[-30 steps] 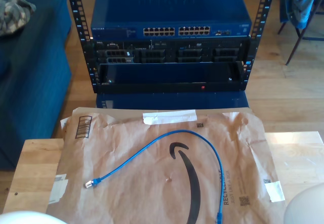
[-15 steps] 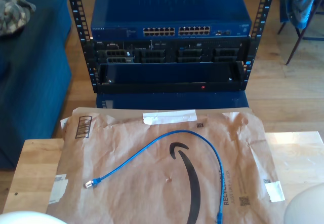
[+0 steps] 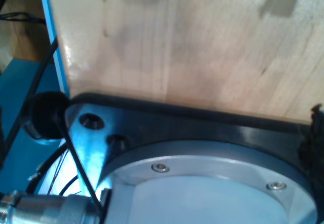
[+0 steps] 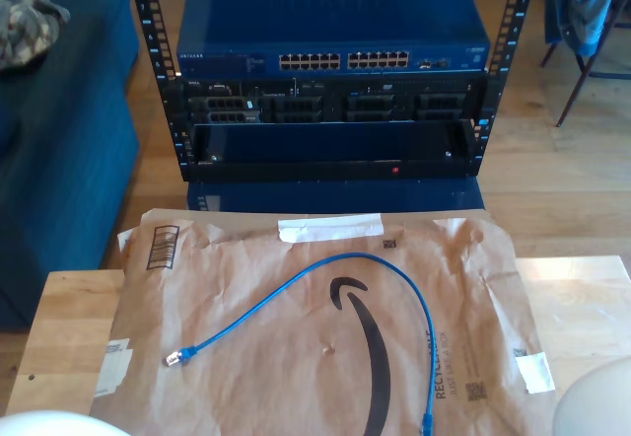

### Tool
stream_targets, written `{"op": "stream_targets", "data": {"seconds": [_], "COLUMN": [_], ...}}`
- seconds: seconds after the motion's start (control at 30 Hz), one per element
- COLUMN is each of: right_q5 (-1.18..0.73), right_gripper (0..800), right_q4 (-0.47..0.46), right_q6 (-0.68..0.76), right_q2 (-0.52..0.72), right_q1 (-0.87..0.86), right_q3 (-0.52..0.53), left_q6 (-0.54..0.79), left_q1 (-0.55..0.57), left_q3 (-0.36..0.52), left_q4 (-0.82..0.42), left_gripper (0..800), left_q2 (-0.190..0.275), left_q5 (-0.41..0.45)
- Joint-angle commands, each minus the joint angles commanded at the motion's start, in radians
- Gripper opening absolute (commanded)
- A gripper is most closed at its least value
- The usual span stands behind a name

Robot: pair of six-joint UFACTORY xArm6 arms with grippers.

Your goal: Grab the cable and plug it in

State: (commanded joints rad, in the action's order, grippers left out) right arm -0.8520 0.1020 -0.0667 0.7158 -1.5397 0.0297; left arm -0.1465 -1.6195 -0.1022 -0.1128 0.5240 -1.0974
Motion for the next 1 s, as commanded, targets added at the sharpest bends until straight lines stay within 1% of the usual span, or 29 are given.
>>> {"op": "stream_targets", "data": {"seconds": [0.33,0.43,0.47,0.53,0.63,0.73,0.8,0.93,1.0], "right_q5": [-0.009,-0.025,-0.038,-0.118,-0.258,-0.322,-0.361,-0.376,-0.377], "right_gripper": [799,799,799,799,799,798,798,798,798], "right_q4": [0.000,0.000,0.000,-0.006,-0.008,-0.009,-0.009,-0.009,-0.006], "right_q6": [0.002,0.008,0.011,0.031,0.100,0.167,0.224,0.339,0.405], "right_q2": [0.015,0.049,0.051,0.055,0.051,0.051,0.051,0.048,0.046], "right_q1": [0.002,0.002,0.002,0.003,0.005,0.029,0.091,0.183,0.203], "right_q3": [-0.015,-0.021,-0.031,-0.084,-0.167,-0.218,-0.252,-0.318,-0.339], "left_q6": [0.002,0.000,0.000,0.000,0.000,-0.006,-0.009,-0.034,-0.069], "left_q1": [0.000,0.000,-0.002,-0.002,0.000,0.008,0.034,0.146,0.201], "left_q3": [-0.006,-0.029,-0.040,-0.054,-0.072,-0.112,-0.163,-0.295,-0.353], "left_q4": [-0.003,-0.003,-0.003,-0.003,-0.006,-0.003,0.000,0.094,0.141], "left_gripper": [800,800,800,800,800,800,800,800,800], "left_q2": [0.002,0.005,0.005,0.005,0.006,0.008,0.008,0.000,-0.005], "left_q5": [-0.003,-0.038,-0.063,-0.095,-0.114,-0.157,-0.203,-0.324,-0.359]}}
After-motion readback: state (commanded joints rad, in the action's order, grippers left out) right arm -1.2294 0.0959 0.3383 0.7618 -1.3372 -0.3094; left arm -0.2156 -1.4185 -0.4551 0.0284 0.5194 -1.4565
